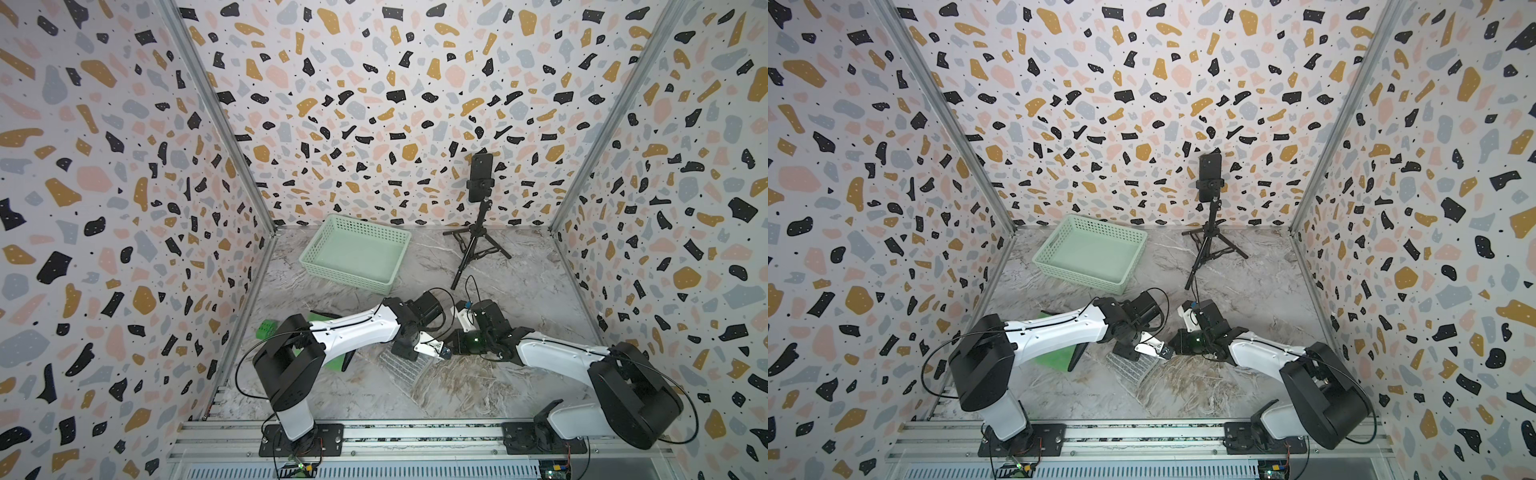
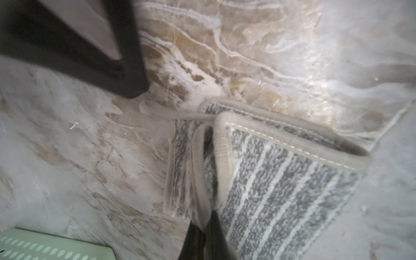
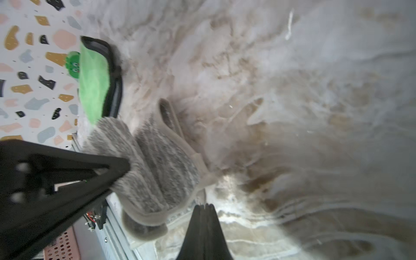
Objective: Fold the square dishcloth
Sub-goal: Fold the cleaning item at the center of the board.
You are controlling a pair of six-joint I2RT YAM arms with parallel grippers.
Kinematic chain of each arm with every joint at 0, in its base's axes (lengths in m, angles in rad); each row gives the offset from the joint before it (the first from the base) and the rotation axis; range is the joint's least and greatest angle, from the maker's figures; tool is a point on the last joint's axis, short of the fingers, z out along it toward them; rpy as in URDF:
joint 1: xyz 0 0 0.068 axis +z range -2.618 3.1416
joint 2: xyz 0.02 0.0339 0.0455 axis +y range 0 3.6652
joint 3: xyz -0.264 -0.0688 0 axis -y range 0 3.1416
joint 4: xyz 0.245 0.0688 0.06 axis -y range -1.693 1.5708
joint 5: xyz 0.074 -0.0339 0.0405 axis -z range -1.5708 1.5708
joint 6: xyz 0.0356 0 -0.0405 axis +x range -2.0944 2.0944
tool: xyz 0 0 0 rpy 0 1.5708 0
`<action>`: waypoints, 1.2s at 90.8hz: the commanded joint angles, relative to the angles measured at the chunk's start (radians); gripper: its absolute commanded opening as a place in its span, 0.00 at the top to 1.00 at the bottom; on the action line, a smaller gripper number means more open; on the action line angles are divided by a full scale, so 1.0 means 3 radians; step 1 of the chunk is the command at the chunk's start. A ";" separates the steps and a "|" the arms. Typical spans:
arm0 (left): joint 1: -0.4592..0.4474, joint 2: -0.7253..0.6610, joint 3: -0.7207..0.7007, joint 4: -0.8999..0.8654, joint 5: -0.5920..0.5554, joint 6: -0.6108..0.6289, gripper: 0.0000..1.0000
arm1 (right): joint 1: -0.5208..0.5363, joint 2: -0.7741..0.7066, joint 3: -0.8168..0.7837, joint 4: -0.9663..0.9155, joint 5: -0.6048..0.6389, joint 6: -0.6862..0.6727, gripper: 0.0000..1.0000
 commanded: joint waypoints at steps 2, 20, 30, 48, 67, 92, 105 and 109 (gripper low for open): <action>0.0067 0.0118 0.0096 0.0158 -0.0133 -0.0031 0.97 | -0.0008 0.0050 -0.0040 0.0008 0.0056 -0.0017 1.00; 0.0095 0.0063 0.0019 0.0648 -0.0439 -0.0268 0.46 | -0.0010 -0.0129 -0.0114 0.0012 0.0183 -0.0035 1.00; 0.0109 -0.0104 0.0105 0.0544 -0.0471 -0.0382 0.35 | -0.0007 -0.0300 -0.0181 -0.0007 0.0316 -0.0031 1.00; 0.0161 -0.0281 0.0126 0.0287 -0.0423 -0.0388 0.34 | -0.0008 -0.0595 -0.0260 -0.0039 0.0432 0.0012 1.00; 0.0437 -0.0175 0.0064 0.0266 -0.0233 -0.0713 0.73 | 0.0179 -0.1181 -0.0435 0.0066 0.0471 0.0219 1.00; 0.0524 0.0219 0.0248 0.0146 -0.0024 -0.0846 1.00 | 0.0468 -0.1489 -0.0744 0.0296 0.0815 0.0563 1.00; 0.0577 0.0262 0.0304 0.0396 -0.0139 -0.1035 0.97 | 0.0562 -0.1343 -0.0773 0.0725 0.0755 0.0715 1.00; 0.0605 0.0249 0.0311 0.0515 -0.0209 -0.1136 0.94 | 0.0583 -0.1220 -0.0741 0.0860 0.0721 0.0745 1.00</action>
